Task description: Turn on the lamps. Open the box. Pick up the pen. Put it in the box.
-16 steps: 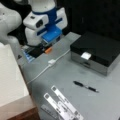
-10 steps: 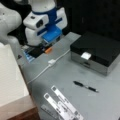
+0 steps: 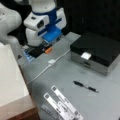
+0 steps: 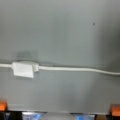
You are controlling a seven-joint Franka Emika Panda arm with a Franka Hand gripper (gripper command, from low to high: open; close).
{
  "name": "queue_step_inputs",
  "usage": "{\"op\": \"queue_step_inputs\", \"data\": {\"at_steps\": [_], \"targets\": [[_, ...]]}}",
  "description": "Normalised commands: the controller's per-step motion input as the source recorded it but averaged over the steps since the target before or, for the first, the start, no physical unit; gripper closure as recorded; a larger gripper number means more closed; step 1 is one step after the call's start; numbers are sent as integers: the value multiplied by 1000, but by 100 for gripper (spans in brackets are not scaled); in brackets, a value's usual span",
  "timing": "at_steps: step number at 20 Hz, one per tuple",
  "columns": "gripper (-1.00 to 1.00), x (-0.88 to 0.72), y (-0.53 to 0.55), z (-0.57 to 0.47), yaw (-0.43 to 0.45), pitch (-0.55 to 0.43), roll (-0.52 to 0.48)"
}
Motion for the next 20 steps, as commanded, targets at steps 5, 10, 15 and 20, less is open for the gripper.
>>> {"op": "queue_step_inputs", "data": {"at_steps": [5, 10, 15, 20], "targets": [[-100, -602, 145, -197, 83, -108, 4], [-100, -603, 265, -276, 21, -182, 20], [-100, -485, 367, -318, -43, -213, 35], [-100, -348, 244, -295, -44, -219, 53]]}}
